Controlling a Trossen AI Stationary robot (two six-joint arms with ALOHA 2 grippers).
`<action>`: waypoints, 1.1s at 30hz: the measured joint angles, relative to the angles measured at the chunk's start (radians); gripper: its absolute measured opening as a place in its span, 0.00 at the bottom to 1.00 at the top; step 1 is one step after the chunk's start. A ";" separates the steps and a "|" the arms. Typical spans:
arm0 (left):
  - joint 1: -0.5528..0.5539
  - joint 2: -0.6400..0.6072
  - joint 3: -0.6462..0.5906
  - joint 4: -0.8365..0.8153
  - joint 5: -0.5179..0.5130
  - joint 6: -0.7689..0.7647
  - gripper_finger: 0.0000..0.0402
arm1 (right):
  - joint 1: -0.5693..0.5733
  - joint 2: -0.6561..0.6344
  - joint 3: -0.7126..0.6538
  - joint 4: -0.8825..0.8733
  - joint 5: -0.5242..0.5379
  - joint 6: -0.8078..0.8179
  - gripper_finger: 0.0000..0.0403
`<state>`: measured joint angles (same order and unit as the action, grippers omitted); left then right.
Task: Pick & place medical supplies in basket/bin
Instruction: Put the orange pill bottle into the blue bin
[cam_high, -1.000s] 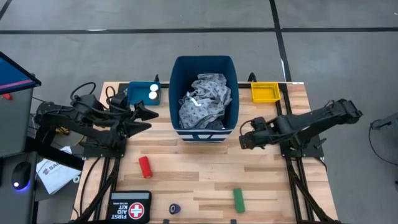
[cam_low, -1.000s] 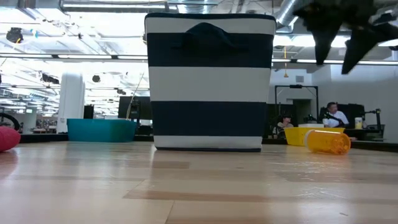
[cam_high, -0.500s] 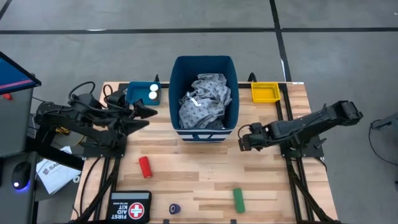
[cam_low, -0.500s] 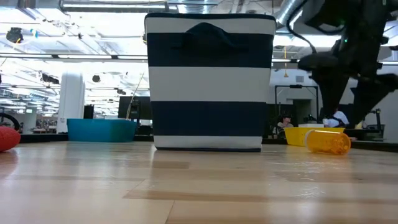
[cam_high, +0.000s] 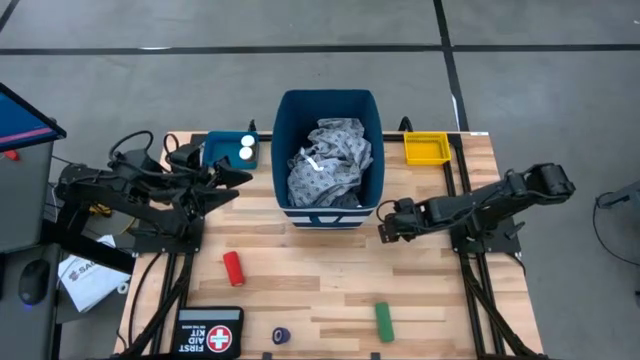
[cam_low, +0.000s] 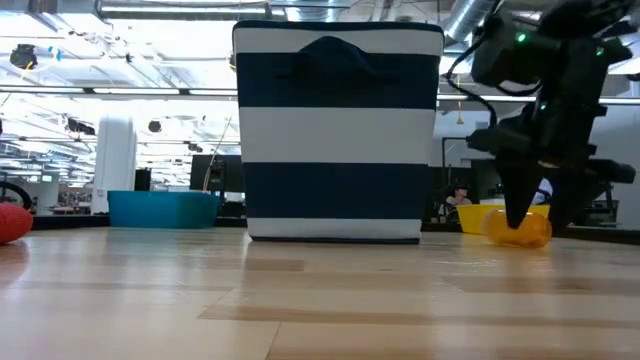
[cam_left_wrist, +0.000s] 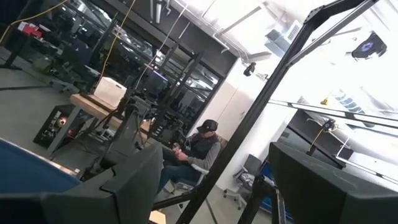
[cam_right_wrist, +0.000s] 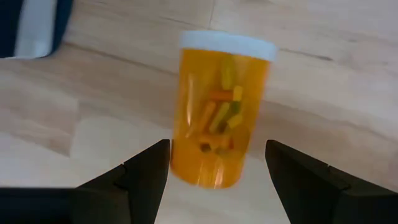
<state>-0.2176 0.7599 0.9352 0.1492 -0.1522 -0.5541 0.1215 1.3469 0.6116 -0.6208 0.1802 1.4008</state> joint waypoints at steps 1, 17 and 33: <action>0.000 0.003 0.000 0.008 0.000 0.000 0.71 | -0.006 0.010 -0.001 0.010 -0.003 -0.012 0.65; 0.000 0.015 0.000 0.029 0.000 -0.010 0.71 | -0.010 0.086 0.002 0.037 0.033 -0.073 0.65; 0.000 0.015 0.000 0.027 0.020 -0.008 0.71 | -0.003 0.077 -0.001 0.008 0.072 -0.102 0.42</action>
<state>-0.2176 0.7753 0.9352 0.1761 -0.1325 -0.5621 0.1184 1.4240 0.6102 -0.6129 0.2523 1.2984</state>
